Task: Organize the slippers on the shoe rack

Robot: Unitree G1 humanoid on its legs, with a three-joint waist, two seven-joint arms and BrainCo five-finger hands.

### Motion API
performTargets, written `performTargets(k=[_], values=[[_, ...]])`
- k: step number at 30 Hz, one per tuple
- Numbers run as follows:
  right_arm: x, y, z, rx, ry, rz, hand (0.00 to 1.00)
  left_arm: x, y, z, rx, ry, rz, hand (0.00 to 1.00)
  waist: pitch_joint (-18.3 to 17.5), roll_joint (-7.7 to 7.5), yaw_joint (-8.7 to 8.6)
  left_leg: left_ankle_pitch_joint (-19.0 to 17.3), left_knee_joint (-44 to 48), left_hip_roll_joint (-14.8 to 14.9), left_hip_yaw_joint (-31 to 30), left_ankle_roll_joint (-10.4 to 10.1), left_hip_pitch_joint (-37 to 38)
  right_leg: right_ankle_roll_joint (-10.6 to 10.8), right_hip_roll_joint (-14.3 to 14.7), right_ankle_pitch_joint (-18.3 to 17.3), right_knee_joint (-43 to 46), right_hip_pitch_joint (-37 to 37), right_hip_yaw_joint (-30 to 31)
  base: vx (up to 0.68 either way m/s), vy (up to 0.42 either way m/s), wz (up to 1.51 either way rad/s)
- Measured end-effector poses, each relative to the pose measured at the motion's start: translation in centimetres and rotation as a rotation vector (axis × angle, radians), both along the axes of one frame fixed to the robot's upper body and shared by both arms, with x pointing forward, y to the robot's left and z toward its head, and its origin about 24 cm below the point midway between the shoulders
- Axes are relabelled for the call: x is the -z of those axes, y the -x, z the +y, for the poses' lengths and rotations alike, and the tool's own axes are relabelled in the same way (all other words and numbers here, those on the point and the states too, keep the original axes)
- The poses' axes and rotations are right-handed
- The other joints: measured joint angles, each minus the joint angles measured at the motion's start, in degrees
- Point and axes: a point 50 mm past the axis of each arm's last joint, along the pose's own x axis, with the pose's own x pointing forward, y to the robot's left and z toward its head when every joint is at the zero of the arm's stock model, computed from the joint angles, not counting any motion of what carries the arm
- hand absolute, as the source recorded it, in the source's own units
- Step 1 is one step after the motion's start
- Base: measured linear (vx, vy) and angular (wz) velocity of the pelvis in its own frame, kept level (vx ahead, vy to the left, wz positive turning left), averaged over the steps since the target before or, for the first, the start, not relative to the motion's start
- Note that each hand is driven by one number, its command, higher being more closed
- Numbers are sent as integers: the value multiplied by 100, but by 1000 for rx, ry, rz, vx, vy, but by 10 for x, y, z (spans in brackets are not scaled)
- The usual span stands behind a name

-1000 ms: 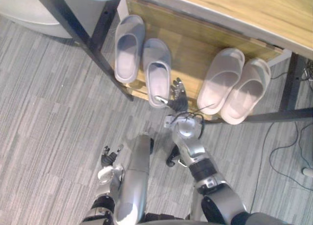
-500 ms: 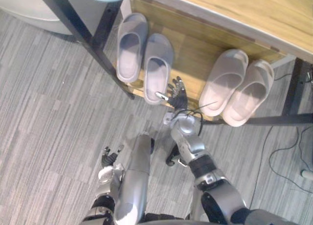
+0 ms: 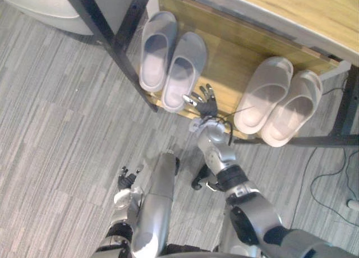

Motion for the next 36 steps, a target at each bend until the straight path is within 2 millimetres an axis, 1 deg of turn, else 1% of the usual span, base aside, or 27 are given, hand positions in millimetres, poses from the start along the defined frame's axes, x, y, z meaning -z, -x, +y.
performTargets(k=[2,4,6,7,8,10,11,12,14,17,25,31,36], values=[[-6,-7,-4,7,23,-4,0,0,-3,-3,7,8,3,0,38,68,61,5,5,6,1,14,-13,-2,-5,0,24,-25,1,0,0,0],[-9,-9,-5,9,23,-6,0,0,-3,-4,8,11,-1,0,45,80,101,11,4,16,2,11,-34,-10,-4,-4,37,-52,-2,-7,-16,1],[-14,-12,-6,8,22,-10,0,0,-4,-5,9,13,-1,0,57,104,106,26,4,21,21,5,-74,-17,-4,-4,48,-90,-6,0,0,0],[-19,-14,-6,6,5,-22,0,-1,-4,-6,11,15,-2,0,75,143,117,51,5,26,26,-26,-107,-32,-3,5,55,-119,-9,0,0,0],[-31,-16,-6,6,-6,-55,0,0,-5,-7,13,18,-1,0,95,180,125,65,6,28,27,-43,-114,-58,-4,18,58,-127,-10,0,0,0],[-49,-20,-8,8,-1,-111,0,0,-5,-7,13,18,-2,0,98,185,129,68,7,32,32,-49,-111,-65,-4,22,58,-127,-10,0,0,0],[-63,-23,-12,15,5,-160,0,0,-5,-7,14,19,-4,0,98,186,137,68,7,32,36,-49,-110,-82,-4,31,56,-127,-10,0,0,0],[-70,-24,-16,25,10,-186,0,0,-5,-7,14,19,-4,0,98,186,138,68,7,32,37,-48,-109,-87,-3,34,53,-127,-8,0,0,0],[-76,-25,-20,34,16,-210,0,0,-5,-8,15,20,-5,0,98,186,139,68,12,34,38,-48,-105,-87,-1,34,50,-124,-1,11,5,-2],[-76,-25,-24,44,20,-214,0,0,-6,-8,29,27,-5,0,98,187,138,62,22,45,55,-38,-80,-86,9,35,44,-114,28,16,7,-3],[-72,-24,-23,45,17,-204,0,2,-5,-10,17,48,-1,0,91,199,137,57,-9,79,82,-30,64,-83,47,34,-9,30,27,0,1,-1],[-68,-25,-28,72,45,-194,0,3,-4,-10,6,61,3,0,88,204,137,63,-80,115,93,-39,94,-96,95,48,-83,49,19,6,-1,-1],[-68,-24,-30,103,106,-201,0,3,-3,-10,4,62,4,0,85,209,134,63,-121,135,86,-39,145,-118,114,61,-127,85,18,40,-12,-1]])
